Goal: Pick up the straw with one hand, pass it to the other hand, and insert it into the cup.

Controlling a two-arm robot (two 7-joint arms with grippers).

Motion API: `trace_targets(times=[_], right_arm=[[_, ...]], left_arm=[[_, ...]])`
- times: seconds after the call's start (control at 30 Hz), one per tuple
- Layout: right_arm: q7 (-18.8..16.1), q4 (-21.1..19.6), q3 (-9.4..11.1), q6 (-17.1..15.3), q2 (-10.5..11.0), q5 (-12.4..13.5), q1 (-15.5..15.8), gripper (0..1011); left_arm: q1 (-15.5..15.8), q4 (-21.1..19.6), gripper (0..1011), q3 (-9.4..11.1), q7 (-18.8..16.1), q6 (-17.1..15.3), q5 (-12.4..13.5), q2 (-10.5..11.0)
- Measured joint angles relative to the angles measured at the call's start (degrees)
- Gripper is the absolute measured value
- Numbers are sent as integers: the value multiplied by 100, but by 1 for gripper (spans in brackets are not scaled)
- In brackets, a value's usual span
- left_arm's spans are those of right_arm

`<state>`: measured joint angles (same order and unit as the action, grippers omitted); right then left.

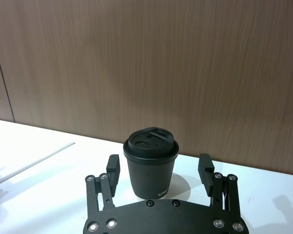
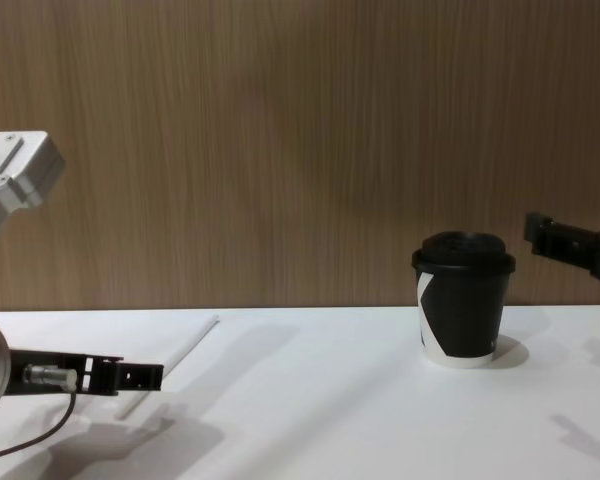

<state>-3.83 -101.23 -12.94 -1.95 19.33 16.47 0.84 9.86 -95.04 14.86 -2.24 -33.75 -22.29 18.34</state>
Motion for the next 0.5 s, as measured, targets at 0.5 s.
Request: trace_targets(times=[0.5], right_arm=[[0, 0, 0, 0, 0, 0, 0, 1001]], left_arm=[[223, 262, 1003, 109, -32, -138, 168, -79]])
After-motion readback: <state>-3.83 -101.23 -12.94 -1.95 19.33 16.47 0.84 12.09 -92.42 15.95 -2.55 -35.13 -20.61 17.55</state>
